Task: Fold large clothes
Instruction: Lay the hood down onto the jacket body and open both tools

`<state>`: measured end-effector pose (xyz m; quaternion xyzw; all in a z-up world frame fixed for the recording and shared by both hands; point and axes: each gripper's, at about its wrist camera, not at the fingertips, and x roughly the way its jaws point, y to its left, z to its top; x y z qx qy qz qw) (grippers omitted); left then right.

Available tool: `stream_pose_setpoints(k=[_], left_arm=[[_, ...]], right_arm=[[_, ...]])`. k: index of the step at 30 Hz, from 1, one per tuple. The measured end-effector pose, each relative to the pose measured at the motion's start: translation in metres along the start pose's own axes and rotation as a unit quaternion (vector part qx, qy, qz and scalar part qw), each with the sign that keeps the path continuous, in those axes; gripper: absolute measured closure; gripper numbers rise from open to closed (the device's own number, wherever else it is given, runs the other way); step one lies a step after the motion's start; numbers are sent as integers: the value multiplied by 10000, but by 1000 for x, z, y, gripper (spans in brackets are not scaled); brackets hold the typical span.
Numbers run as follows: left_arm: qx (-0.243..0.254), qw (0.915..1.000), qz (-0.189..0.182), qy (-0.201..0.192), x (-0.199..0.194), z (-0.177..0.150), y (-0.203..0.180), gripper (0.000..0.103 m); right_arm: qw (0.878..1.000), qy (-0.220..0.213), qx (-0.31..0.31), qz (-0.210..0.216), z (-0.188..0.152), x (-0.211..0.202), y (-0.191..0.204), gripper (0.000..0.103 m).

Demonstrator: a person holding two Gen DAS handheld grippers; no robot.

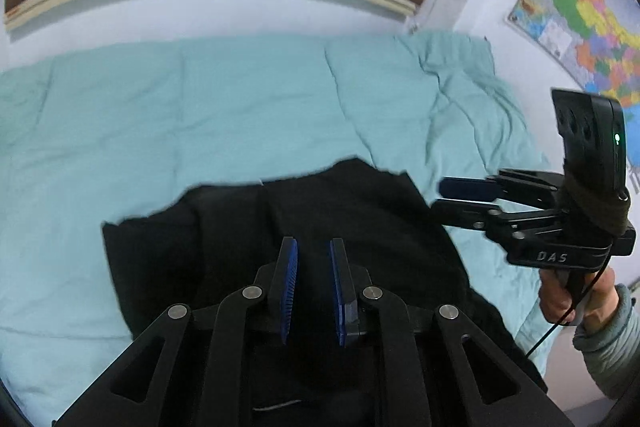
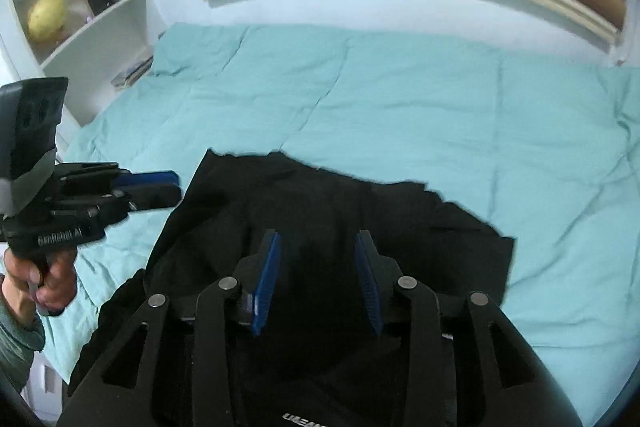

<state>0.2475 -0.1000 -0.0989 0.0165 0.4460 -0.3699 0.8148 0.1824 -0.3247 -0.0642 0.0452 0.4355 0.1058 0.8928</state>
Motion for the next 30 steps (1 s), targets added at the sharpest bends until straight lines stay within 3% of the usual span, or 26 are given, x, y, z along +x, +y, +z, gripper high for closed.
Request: stream_pose_setpoints(k=[2,6,9,11,14,18,23,26,28,30], left_arm=[[-76,9998,-68,170,10,-12,3,86],[-416,9967,-150,678,41,-52,17,78],[-860,9882,-162,1258,75,-87,34,77],[-1117,9830,-175,1446,94,-109,44,77],[-1469,9783,-303,1428,103,-123,54,77],[-1394,9809,-258,1334,90,-120,48,77],[-1176,9871,-399,1008,44,-117,24,77],[-1419,9835,-721,856,31,-123,18,77],[-1487,9821,-641,960,40,-130,18,77],[-1579,9775,-291,1367,65,-140,22,77]], right_arm=[[9997,184,106,95,-7,18,1,60],[9975,575,390,145,-37,61,-11,42],[9941,945,512,149,-71,87,-17,40],[9909,1264,463,-7,-96,112,-18,40],[9891,1357,562,-51,-121,132,-19,40],[9885,1332,699,-125,-118,133,-19,40],[9937,1013,481,-70,-103,87,0,40],[9962,732,453,102,-104,63,15,39],[9959,786,424,139,-109,66,23,39],[9927,1134,401,-7,-120,89,27,39]])
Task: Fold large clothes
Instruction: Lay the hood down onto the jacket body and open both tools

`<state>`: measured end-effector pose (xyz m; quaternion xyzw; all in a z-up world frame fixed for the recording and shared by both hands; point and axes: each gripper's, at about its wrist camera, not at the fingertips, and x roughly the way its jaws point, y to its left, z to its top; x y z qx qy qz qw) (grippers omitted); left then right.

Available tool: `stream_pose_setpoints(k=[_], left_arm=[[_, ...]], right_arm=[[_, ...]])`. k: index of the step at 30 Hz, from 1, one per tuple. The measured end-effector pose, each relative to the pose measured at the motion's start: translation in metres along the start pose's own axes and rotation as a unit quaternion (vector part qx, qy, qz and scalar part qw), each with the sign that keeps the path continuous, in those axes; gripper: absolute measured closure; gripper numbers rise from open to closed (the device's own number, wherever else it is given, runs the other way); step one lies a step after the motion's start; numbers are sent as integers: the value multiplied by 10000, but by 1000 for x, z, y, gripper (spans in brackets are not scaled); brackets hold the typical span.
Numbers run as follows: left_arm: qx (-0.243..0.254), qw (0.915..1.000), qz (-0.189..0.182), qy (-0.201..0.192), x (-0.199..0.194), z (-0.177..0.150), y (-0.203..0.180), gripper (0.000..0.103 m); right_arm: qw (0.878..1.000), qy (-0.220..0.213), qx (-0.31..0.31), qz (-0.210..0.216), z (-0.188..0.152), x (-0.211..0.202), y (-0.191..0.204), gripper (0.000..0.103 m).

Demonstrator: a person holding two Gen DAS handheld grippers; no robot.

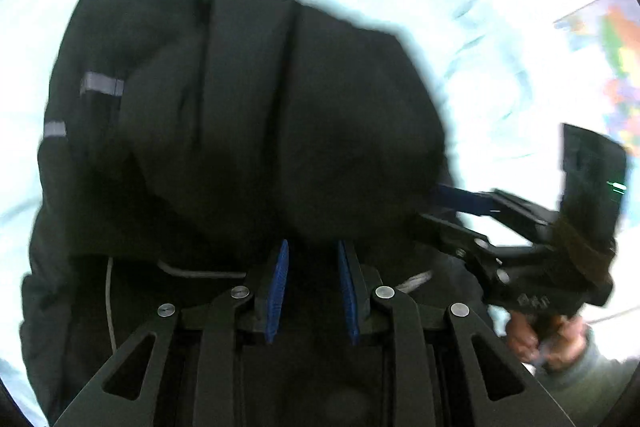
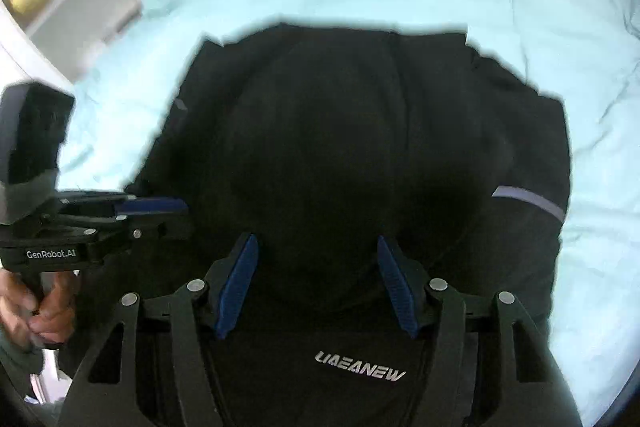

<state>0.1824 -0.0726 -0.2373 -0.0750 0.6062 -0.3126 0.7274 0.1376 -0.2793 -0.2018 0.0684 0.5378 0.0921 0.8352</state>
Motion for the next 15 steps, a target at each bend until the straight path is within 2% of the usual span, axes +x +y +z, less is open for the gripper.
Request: stream_pose_setpoints(k=[1,3,5,7,11,15], left_arm=[[-141,9997,108,173,14,0,7,77],[-589,9969,-12,517,37,1,21,78],[-897,9944,-241,512,41,0,34,78],[-843,9954,-246,377,30,-2,31,78],[-453,9984,308,124,-4,-14,6,80],[-315,9958,857,-106,-57,-31,-26,80]], right_arm=[[9997,229,21,-85,-2,17,0,39],[9984,531,74,-202,-10,36,-6,39],[9979,564,79,-297,-13,49,-7,39],[9981,479,53,-380,-11,42,-3,39],[9986,389,284,-216,-15,22,-7,39],[9974,212,685,-10,-28,-14,-15,38]])
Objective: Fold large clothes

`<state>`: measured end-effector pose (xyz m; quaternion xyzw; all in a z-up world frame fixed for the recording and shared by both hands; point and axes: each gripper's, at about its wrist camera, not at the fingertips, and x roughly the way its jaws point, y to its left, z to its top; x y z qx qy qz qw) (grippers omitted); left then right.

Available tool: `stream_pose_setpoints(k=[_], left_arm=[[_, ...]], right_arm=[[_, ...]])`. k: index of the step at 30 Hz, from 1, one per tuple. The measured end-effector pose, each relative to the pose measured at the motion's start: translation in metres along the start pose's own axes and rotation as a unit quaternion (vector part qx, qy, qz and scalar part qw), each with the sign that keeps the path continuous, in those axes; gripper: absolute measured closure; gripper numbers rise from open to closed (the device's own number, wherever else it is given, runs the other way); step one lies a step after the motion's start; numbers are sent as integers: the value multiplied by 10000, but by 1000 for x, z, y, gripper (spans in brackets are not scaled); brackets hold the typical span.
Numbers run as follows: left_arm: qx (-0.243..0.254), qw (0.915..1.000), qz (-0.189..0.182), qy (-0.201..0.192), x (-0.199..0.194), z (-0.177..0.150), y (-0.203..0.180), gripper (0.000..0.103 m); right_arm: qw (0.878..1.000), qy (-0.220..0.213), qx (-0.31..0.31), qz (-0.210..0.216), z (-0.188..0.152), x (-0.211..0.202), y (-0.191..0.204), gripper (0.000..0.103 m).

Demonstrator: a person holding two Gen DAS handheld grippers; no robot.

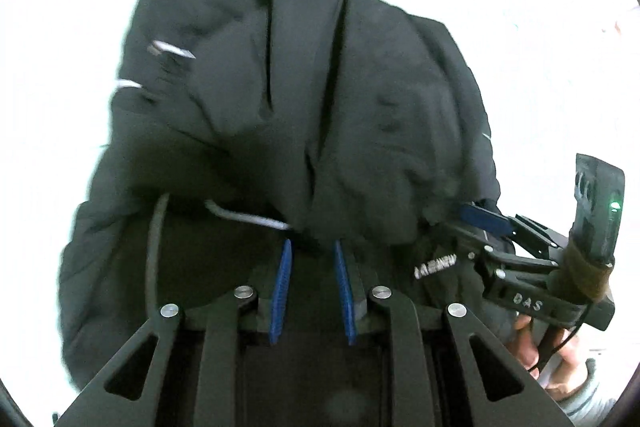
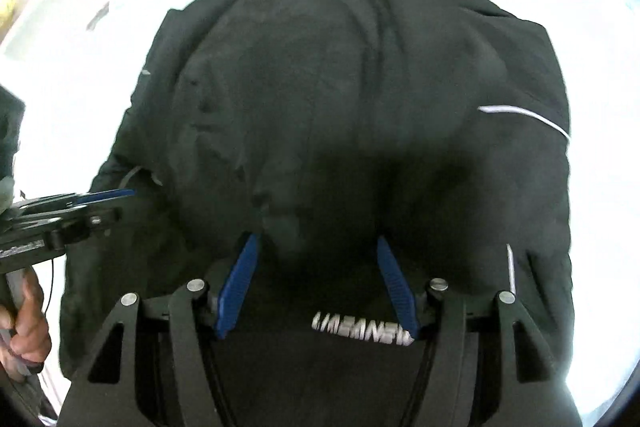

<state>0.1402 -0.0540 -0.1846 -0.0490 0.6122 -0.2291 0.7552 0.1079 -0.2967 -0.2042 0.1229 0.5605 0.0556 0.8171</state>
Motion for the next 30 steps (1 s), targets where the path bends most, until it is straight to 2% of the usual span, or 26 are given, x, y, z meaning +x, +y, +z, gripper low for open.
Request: stream_pose_setpoints(k=[3,5,11,22,27,30], left_arm=[[33,9993,77,-366,-49,-11,-17,80],[117,9976,284,-615,-80,-22,-31,80],[369,9917,664,-1042,-140,-59,-48,79],[585,9801,1283,-1397,-173,-105,-83,78],[512,9774,1503,-1393,-185,-126,-88,65],[480,9761,1620,-1363,-187,-136,-88,63]], right_arm=[[9994,-190,260,100,-17,-30,-5,37],[9986,-328,394,137,-30,-51,-6,33],[9973,-522,515,91,-71,-94,1,31],[9965,-742,390,-11,-109,-139,19,29],[9969,-736,260,-38,-126,-152,31,29],[9974,-687,171,-117,-136,-155,37,29]])
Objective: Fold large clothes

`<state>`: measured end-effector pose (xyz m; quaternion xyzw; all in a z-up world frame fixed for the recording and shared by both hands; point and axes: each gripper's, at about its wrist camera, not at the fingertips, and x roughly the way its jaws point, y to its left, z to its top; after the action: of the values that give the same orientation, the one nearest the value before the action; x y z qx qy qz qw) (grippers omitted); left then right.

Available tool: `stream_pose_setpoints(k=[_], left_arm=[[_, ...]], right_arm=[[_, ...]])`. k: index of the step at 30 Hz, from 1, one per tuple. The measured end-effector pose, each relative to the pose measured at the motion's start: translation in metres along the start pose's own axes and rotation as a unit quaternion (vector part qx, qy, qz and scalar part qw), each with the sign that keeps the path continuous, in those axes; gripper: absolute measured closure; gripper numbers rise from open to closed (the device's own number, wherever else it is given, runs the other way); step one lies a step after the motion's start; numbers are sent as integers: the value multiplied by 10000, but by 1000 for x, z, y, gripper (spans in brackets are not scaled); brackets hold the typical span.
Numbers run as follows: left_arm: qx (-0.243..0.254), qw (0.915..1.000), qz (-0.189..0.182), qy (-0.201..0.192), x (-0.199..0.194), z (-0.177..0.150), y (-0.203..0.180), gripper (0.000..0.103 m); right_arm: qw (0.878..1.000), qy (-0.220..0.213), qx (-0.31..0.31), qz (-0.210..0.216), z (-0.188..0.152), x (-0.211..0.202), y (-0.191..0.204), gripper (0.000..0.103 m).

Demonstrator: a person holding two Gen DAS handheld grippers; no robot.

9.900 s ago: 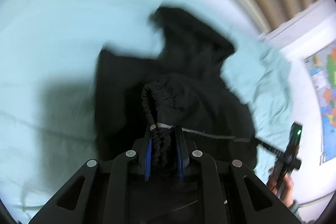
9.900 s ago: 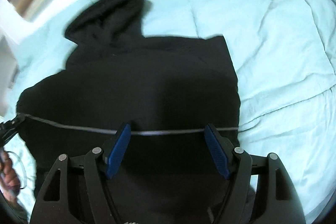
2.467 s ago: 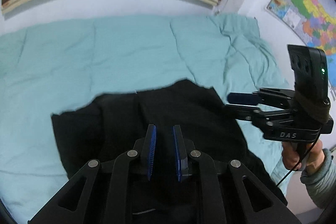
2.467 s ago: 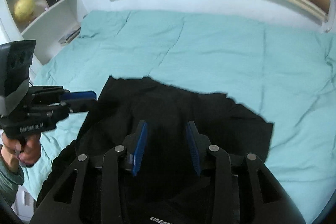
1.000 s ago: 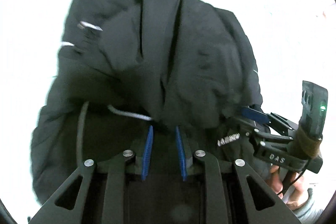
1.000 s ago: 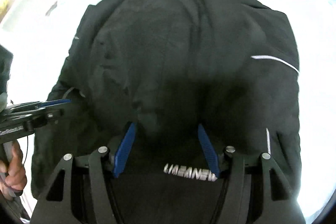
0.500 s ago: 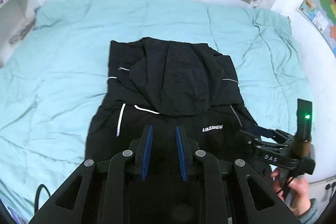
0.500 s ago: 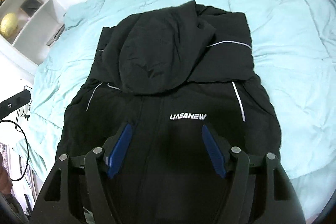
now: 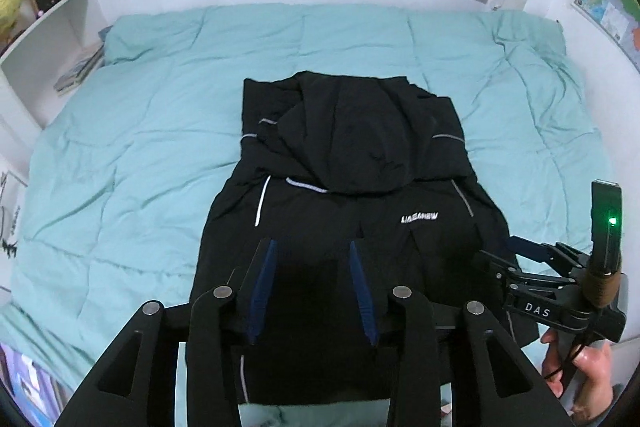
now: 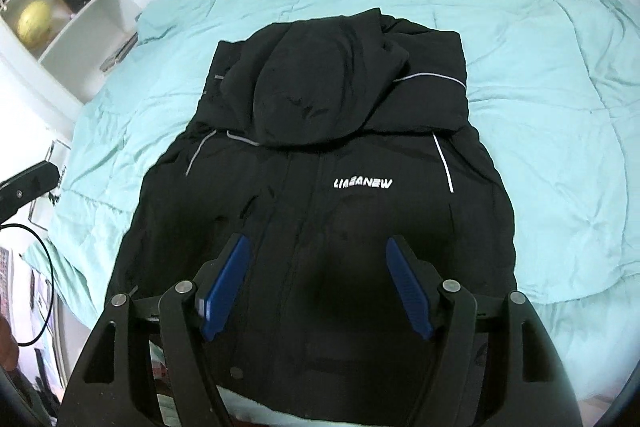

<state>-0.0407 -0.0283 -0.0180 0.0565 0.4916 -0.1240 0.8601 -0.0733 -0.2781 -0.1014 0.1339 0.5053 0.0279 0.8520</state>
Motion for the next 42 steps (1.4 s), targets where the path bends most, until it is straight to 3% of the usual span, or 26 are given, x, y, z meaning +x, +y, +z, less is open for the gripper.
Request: stream_pose_setpoints(k=[7,23,29,35,38,40,42], left_arm=[[-63,9993,258,251,3,-23,3,62],[-206,9968,357,690,36,-60,9,61],[-910,9914,45,937,76,-85,69,60],[-2234,9659,-644,1136,108,-120,175,59],[-2702,9472,-1213,1232,121,-138,203,48],[-2909,9396,-1224,1321,128,-147,211,48],[-3014,9317,-1466,1397,135,-156,213,42]], right_arm=[[9998,214,-14,60,-19,1,3,29],[9978,659,71,-66,-54,14,-14,29],[9947,760,535,-448,-71,15,-60,29],[9848,860,1397,-571,-97,14,-127,29],[9788,907,1752,-547,-106,16,-152,29],[9763,947,1857,-585,-111,19,-162,29],[9751,990,1877,-636,-114,21,-166,29]])
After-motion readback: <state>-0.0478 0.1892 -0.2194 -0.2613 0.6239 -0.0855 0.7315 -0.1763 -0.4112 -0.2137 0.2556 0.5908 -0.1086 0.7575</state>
